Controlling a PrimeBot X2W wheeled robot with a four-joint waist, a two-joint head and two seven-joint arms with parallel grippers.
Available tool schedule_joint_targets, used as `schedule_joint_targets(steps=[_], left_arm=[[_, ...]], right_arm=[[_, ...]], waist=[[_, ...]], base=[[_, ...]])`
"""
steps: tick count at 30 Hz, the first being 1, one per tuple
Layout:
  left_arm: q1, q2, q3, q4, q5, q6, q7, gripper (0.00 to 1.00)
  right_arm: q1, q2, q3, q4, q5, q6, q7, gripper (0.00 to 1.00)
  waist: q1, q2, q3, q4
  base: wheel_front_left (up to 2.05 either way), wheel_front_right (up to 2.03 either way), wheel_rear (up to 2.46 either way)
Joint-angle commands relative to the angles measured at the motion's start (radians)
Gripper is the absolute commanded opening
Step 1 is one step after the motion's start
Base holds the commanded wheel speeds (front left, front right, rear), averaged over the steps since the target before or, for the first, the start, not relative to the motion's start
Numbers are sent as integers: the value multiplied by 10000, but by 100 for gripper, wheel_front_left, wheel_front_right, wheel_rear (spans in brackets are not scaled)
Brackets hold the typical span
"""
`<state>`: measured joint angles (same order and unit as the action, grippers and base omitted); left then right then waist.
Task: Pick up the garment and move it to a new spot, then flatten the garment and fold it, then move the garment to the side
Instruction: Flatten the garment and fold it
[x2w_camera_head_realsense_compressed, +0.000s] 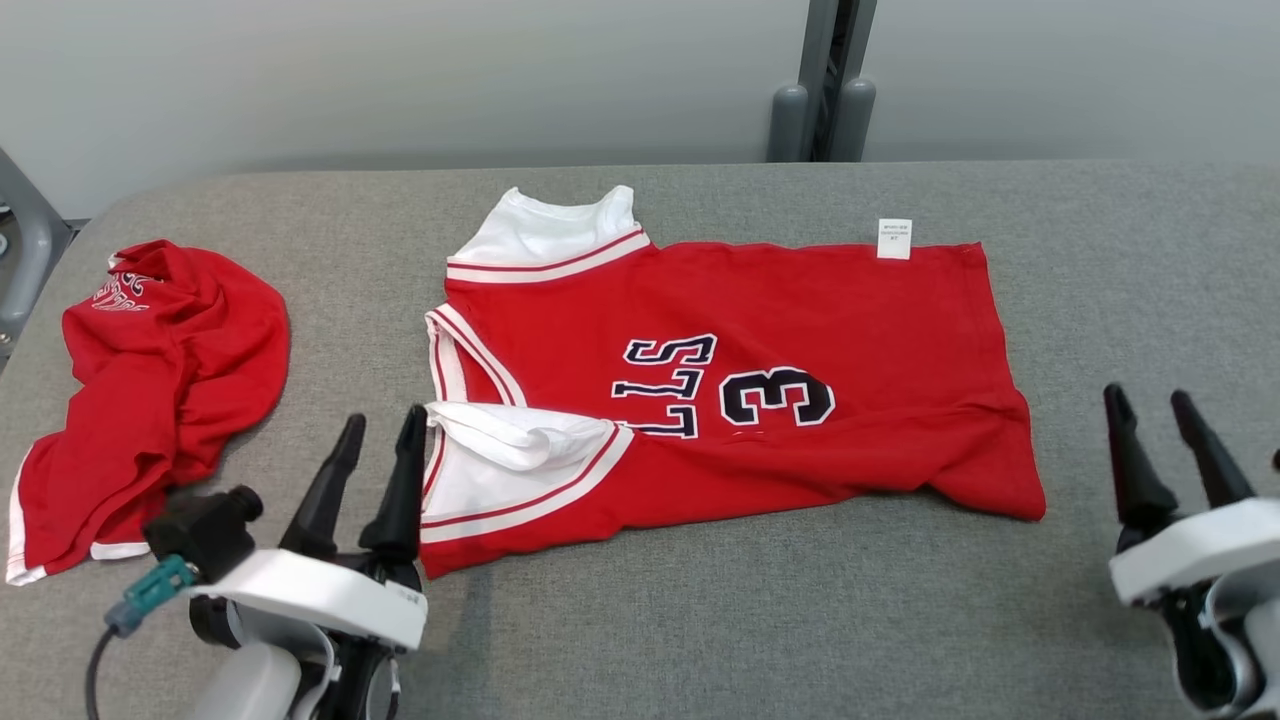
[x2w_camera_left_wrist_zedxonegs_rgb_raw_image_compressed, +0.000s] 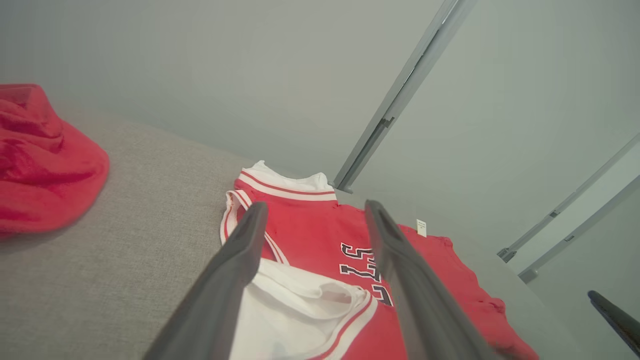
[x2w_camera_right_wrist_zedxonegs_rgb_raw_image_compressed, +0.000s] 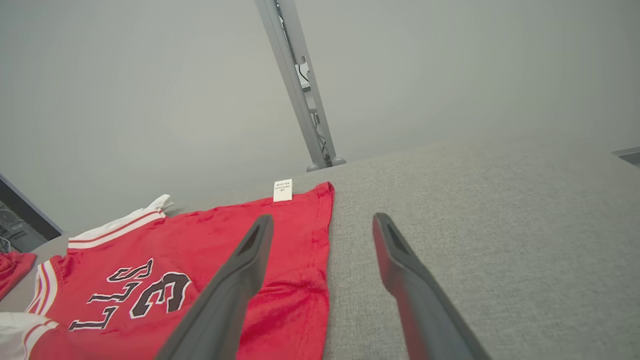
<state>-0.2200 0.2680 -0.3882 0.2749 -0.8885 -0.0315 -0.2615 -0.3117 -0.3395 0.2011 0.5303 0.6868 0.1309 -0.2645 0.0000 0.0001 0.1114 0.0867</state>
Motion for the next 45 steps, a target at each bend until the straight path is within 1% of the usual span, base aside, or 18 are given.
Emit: schedule_joint_targets(steps=[1,4,7,13,20,27,33,34,35,36,37,38,45], left_arm=[[94,15,12,73,145,73,-26,100],[268,-166,-61,392,524,188,-27,100],[365,-251,-179,795,804,305,-27,100],[192,-410,-355,1740,1177,466,-30,100],[-214,-535,-517,3058,1430,782,37,100],[-631,-739,-541,4118,1244,758,293,100],[-918,-926,-556,4786,1032,478,496,100],[-949,-959,-595,4868,1025,388,553,84],[-949,-959,-595,4868,1025,388,553,84],[-979,-982,-643,4946,1003,289,611,39],[-1014,-1001,-676,5010,991,201,623,2],[-1049,-1008,-690,5057,987,144,613,0],[-1302,-952,-675,5009,1007,-171,372,0]], right_arm=[[176,67,-141,-85,-195,-3,-15,100],[770,663,-798,-469,-968,-1,-16,100],[1105,1103,-1213,-792,-1497,-1,110,100],[1436,1672,-1733,-1540,-2163,-3,605,100],[1618,1975,-2108,-2221,-2521,-1,1091,100],[1753,2138,-2261,-2629,-2712,-3,1386,100],[1807,2225,-2411,-2735,-2842,-1,1588,100],[1815,2239,-2448,-2706,-2864,-3,1620,100],[1815,2239,-2448,-2706,-2864,-3,1620,100],[1821,2254,-2496,-2653,-2878,-3,1676,100],[1821,2281,-2554,-2597,-2888,-3,1700,100],[1820,2321,-2614,-2545,-2914,-3,1742,100],[1708,2573,-2971,-2010,-2565,-3,1889,100]], waist=[[0,-1,-6,3],[0,-1,-19,-6],[0,-1,-6,-50],[0,-1,115,-166],[0,-1,310,-348],[0,-1,441,-489],[0,-1,514,-569],[0,-1,520,-575],[0,-1,520,-575],[0,-1,524,-576],[0,-1,524,-572],[0,-1,524,-563],[0,-1,516,-303]], base=[[0,0,0],[0,0,0],[0,0,0],[0,0,0],[0,0,0],[0,0,0],[0,0,0],[0,0,0],[0,0,0],[0,0,0],[0,0,0],[0,0,0],[0,0,0]])
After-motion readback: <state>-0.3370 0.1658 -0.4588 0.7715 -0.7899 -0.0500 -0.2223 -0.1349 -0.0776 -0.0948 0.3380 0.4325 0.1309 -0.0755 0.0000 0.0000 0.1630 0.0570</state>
